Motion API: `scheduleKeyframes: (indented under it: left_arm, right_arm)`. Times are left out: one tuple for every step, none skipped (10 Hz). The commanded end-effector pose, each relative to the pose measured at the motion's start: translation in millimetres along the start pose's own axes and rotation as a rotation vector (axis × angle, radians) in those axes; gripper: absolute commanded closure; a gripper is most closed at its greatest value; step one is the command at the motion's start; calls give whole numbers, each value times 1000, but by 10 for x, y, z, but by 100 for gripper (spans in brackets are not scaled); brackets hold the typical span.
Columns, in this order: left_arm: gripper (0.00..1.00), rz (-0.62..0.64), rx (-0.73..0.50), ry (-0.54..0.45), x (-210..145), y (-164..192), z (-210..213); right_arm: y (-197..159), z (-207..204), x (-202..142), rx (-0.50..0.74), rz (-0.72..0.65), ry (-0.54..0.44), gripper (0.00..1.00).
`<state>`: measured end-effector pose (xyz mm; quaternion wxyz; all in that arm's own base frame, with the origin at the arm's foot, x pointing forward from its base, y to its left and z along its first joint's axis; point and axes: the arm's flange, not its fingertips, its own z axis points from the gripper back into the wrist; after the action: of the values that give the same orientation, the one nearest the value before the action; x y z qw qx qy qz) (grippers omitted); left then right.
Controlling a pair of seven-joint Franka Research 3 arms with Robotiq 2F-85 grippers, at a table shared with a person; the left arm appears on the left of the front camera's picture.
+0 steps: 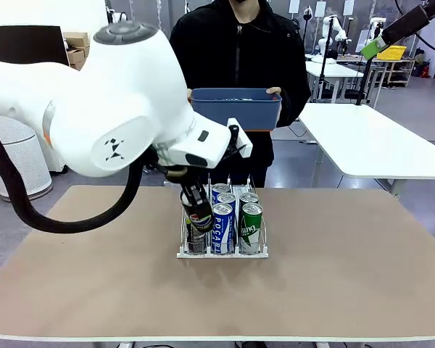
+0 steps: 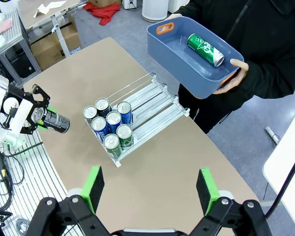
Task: Fill the beverage cans into the dispenser.
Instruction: Place the picked Pepsi coke in the line of the Automatic Can Dispenser with the same cans.
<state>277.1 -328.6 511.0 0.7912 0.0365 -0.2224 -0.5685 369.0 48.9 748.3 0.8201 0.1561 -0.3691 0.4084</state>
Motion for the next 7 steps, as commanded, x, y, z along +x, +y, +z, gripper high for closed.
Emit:
scheduleKeyframes:
  left_arm:
    - [42,3,0,-19,-59,-70,-86]
    - [42,5,-10,-19,-73,-31,-188]
    - [42,9,-10,-17,-96,8,-254]
    - [42,0,-11,-13,-101,56,-339]
    - [42,1,-18,-6,-97,83,-401]
    - [42,3,-59,3,-93,108,-461]
    - [42,13,-29,13,-108,25,-350]
  right_arm:
    - [-8,-3,-3,6,-2,-7,0]
    - [-8,-3,-3,6,-2,-7,0]
    - [-8,-3,-3,6,-2,-7,0]
    - [-8,-3,-3,6,-2,-7,0]
    - [-8,-3,-3,6,-2,-7,0]
    - [-8,-3,-3,6,-2,-7,0]
    - [-8,-3,-3,6,-2,-7,0]
